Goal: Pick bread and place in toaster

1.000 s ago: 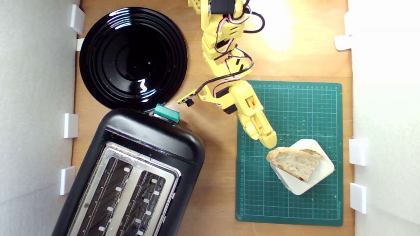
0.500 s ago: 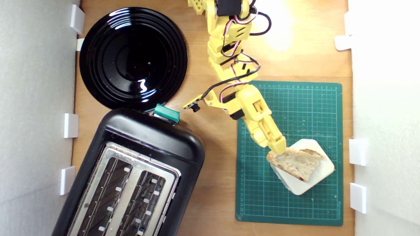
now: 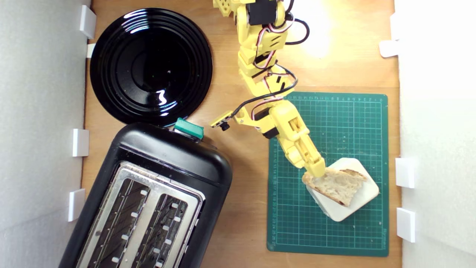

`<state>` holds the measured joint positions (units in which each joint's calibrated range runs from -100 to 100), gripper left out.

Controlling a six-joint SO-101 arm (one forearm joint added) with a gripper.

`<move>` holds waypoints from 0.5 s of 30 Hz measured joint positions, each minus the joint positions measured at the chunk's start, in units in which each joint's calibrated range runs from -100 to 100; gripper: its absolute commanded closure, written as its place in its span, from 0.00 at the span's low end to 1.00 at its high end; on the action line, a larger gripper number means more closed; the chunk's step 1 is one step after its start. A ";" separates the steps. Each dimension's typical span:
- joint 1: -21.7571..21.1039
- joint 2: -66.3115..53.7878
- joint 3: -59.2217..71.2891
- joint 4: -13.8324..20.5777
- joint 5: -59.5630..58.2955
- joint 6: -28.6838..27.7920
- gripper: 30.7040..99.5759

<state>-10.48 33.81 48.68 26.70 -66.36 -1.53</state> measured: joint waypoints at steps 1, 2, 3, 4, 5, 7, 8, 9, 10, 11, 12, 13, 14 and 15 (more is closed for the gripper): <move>-0.18 0.17 -0.18 -0.18 0.00 0.00 0.16; -0.18 0.25 -0.28 0.00 0.00 0.00 0.16; -0.18 0.25 -0.28 0.00 0.00 0.00 0.16; -0.27 0.25 -0.28 0.00 0.00 0.00 0.16; -0.37 0.25 -0.55 0.00 0.00 0.00 0.16; -0.37 0.67 -1.48 0.00 0.00 0.00 0.16; -0.37 0.67 -1.66 0.00 0.00 0.00 0.16; -0.37 0.67 -1.66 0.00 0.00 0.00 0.16; -0.46 0.67 -1.66 0.00 0.00 0.00 0.16; -0.73 0.67 -1.66 -0.27 0.00 0.00 0.16; -1.01 0.67 -1.85 -0.53 0.08 0.00 0.16; -1.65 0.67 -2.22 -1.42 0.42 0.00 0.16; -2.11 0.67 -2.68 -2.04 0.76 0.00 0.16; -2.47 0.67 -3.24 -2.67 1.44 0.00 0.16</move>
<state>-12.95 34.48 45.45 24.03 -64.92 -1.53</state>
